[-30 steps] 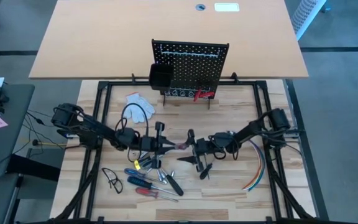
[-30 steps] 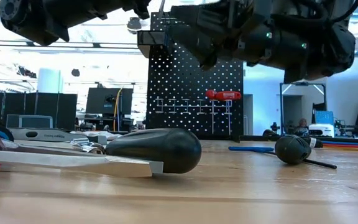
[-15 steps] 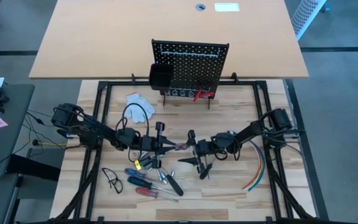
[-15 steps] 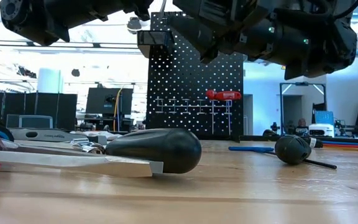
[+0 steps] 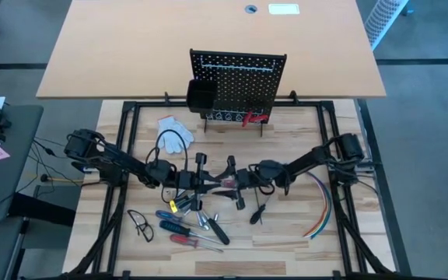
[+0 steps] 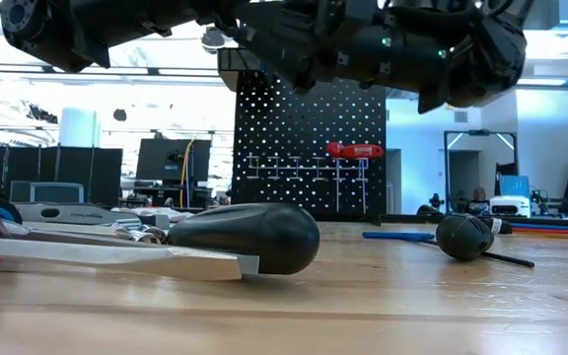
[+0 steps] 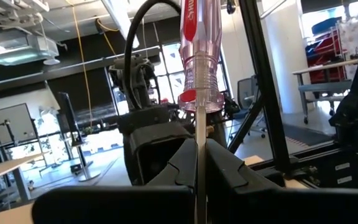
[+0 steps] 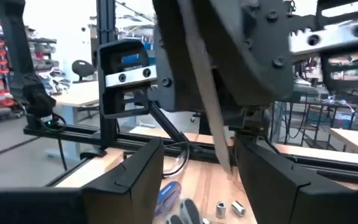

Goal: Hang tools onto peg board
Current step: Hang the red transparent screwdriver on the pegboard

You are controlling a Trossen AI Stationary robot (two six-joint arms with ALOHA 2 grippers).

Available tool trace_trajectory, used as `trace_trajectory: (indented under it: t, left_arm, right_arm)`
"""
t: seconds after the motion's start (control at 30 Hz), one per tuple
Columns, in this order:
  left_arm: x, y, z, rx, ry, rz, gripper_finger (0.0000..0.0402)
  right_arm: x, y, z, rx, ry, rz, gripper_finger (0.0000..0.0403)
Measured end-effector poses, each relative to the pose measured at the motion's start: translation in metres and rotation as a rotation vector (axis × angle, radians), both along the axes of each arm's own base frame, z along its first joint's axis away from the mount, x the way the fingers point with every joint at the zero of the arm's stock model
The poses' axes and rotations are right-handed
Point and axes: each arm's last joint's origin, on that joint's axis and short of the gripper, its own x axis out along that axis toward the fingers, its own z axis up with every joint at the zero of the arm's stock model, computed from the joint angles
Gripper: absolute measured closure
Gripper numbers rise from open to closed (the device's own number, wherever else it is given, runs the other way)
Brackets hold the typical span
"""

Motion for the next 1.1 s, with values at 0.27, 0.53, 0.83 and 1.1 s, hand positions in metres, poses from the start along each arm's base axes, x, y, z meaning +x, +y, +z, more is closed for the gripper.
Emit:
trace_trajectory:
  t: [0.27,0.53,0.83,1.1]
  left_arm:
    - [0.0,0.0,0.0,0.0,0.002,0.0,0.0398]
    - [0.0,0.0,-0.001,0.001,0.01,-0.004,0.0398]
    - [0.002,0.0,-0.006,0.002,0.065,-0.006,0.0391]
    - [0.002,0.002,-0.005,0.0,0.063,0.019,0.0379]
  right_arm:
    - [0.001,-0.001,0.001,0.003,-0.002,-0.027,0.024]
    - [0.002,-0.001,-0.004,0.023,0.061,-0.017,0.0359]
    - [-0.006,-0.003,-0.015,0.052,0.109,-0.015,0.0397]
    - [-0.032,-0.017,-0.026,0.168,0.046,-0.025,0.0401]
